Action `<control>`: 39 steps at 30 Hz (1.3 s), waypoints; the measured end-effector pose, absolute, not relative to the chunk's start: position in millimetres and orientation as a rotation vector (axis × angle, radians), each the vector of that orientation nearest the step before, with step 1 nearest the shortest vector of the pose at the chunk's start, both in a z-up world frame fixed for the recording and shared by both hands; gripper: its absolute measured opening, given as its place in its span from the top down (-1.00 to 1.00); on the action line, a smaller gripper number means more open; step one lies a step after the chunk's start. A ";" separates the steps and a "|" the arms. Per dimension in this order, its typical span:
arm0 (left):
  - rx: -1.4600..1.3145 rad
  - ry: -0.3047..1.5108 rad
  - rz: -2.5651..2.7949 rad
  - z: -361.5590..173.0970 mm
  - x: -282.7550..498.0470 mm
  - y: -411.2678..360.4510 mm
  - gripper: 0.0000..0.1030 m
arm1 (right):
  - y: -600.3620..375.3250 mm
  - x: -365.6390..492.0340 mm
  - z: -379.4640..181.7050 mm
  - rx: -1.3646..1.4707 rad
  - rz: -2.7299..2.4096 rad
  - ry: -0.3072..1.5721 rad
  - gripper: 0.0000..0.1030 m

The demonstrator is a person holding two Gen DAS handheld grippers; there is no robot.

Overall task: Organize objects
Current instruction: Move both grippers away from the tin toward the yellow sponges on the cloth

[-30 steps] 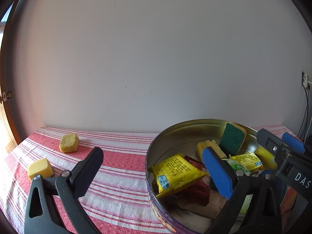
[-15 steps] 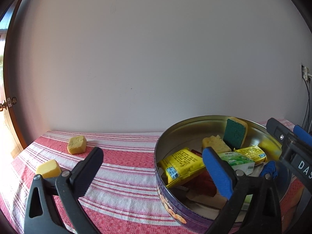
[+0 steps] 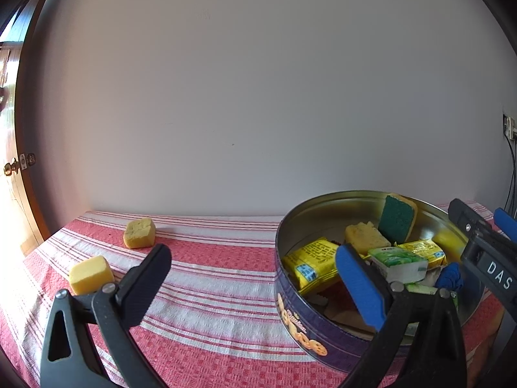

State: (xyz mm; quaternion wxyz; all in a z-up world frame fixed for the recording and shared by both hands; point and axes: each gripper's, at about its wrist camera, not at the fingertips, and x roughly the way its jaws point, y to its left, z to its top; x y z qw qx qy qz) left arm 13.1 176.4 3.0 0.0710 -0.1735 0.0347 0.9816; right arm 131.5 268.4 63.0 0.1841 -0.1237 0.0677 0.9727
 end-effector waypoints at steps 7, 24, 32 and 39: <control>-0.527 0.080 2.954 3.4 16.4 168.3 -0.99 | 261.7 131.1 61.0 -0.343 2.744 0.141 -0.78; -0.553 0.069 2.955 1.2 21.8 147.6 -0.99 | 235.3 138.9 60.7 -0.356 2.754 0.092 -0.78; -0.553 0.096 2.961 0.9 23.2 128.3 -0.99 | 218.5 140.1 60.1 -0.367 2.759 0.083 -0.78; -0.559 0.121 2.980 0.4 18.1 101.7 -0.99 | 201.5 139.2 59.6 -0.373 2.757 0.092 -0.78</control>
